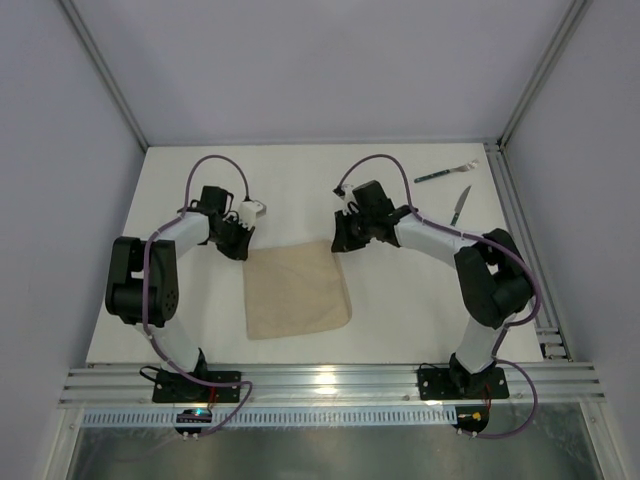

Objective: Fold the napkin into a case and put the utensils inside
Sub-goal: Smooth out the lower triangle-folded napkin at the center of the board.

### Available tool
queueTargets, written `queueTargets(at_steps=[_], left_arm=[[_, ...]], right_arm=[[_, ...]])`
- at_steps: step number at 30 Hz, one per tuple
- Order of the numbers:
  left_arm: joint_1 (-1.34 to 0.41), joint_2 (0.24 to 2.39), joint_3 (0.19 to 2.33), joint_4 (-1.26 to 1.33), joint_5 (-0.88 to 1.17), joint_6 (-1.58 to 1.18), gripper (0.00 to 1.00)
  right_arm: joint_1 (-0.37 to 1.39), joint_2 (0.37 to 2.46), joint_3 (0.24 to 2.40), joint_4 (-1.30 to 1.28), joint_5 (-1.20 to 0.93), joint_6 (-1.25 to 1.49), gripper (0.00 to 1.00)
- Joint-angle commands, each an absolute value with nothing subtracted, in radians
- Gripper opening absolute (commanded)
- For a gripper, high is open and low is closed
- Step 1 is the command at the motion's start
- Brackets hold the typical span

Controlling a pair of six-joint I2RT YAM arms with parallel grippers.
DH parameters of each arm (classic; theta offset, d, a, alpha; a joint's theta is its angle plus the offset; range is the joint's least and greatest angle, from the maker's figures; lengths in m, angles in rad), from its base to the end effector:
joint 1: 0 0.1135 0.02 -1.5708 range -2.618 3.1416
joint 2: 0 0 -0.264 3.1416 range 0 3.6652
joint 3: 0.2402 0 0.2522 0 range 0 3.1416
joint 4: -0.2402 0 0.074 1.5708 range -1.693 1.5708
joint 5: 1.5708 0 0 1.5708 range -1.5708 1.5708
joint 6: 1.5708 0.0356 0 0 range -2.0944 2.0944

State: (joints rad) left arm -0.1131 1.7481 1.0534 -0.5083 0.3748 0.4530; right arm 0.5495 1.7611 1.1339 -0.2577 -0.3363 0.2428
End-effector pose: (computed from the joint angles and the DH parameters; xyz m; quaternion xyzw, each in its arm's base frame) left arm 0.3281 -0.0504 0.1627 0.3025 0.9180 -0.1501 0.2081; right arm 0.3108 0.2041 0.1943 -0.1974 0.9090 0.2733 0.2450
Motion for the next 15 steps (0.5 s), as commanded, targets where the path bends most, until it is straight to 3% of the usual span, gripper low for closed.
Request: queueTargets(at_steps=[1, 7, 15], left_arm=[[-0.115, 1.736, 1.083, -0.489, 0.38, 0.453, 0.08], [-0.117, 1.74, 1.092, -0.489, 0.376, 0.451, 0.11], [-0.115, 1.741, 1.103, -0.48, 0.362, 0.44, 0.16]], right_arm=[[0.554, 1.833, 1.23, -0.17, -0.426, 0.276, 0.1], [0.548, 1.979, 1.334, -0.094, -0.445, 0.365, 0.04], [0.503, 2.088, 1.379, -0.121, -0.42, 0.428, 0.04]])
